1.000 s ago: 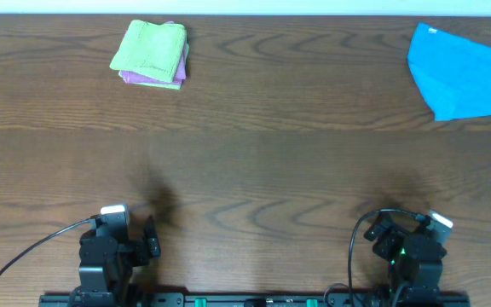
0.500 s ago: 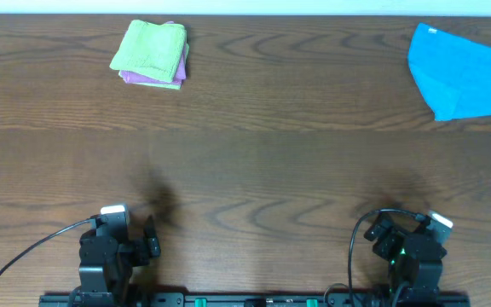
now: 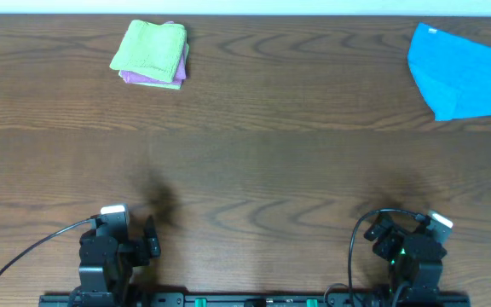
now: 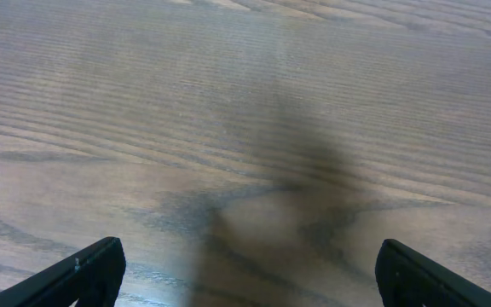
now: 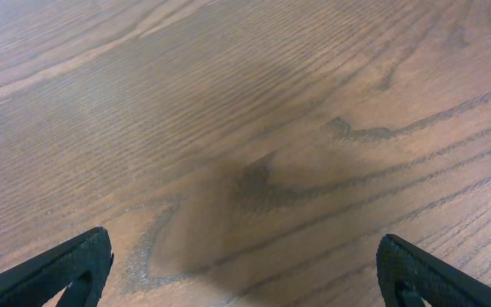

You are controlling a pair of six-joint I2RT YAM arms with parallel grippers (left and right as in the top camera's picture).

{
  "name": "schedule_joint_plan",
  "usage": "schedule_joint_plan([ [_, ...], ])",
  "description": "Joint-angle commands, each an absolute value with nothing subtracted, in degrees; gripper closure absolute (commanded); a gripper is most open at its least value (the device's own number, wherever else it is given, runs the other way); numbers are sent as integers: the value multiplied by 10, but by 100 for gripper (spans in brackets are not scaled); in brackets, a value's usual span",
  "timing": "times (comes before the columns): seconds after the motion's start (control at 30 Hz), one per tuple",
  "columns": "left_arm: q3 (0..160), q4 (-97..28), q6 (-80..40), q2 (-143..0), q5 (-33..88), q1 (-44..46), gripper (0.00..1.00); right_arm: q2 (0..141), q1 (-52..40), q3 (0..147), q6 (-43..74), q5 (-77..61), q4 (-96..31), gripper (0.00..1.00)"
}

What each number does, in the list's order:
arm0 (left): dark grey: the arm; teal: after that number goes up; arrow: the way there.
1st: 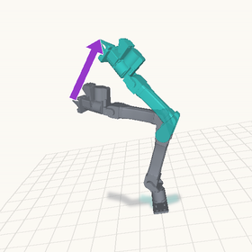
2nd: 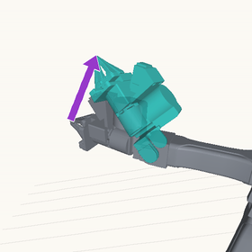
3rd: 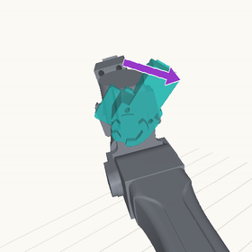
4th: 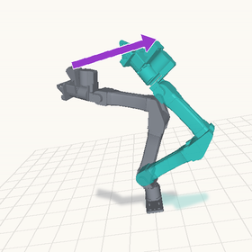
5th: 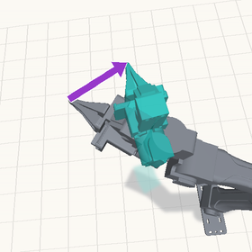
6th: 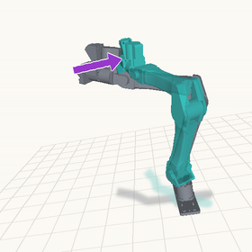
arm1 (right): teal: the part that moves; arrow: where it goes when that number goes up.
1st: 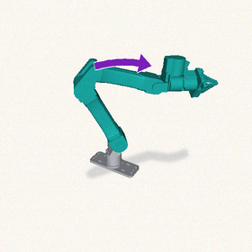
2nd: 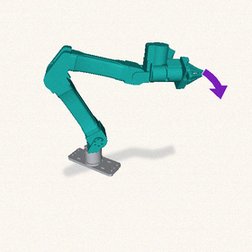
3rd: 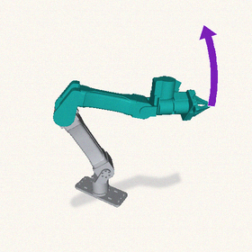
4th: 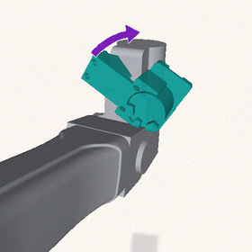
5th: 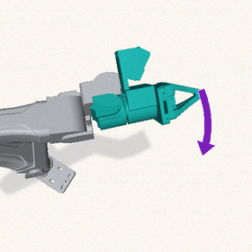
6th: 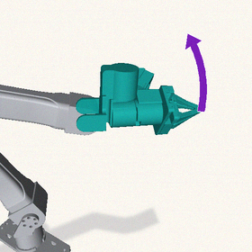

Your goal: Fold the cloth

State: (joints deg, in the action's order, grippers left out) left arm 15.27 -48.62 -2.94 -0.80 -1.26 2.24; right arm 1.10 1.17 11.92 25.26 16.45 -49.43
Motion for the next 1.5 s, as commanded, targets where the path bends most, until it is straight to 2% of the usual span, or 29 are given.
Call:
schedule_joint_plan([
  [0.0,132,-511,-25,-2,-10,18,5,8,14,114,259,169,-496,1],
  [1.17,132,-511,-25,-2,-10,18,5,8,14,114,259,169,-474,1],
  [1.33,132,-511,-25,-2,-10,18,5,8,14,116,259,118,-432,1],
  [1.47,132,-511,-25,-2,-10,18,5,30,22,134,259,24,-400,1],
])
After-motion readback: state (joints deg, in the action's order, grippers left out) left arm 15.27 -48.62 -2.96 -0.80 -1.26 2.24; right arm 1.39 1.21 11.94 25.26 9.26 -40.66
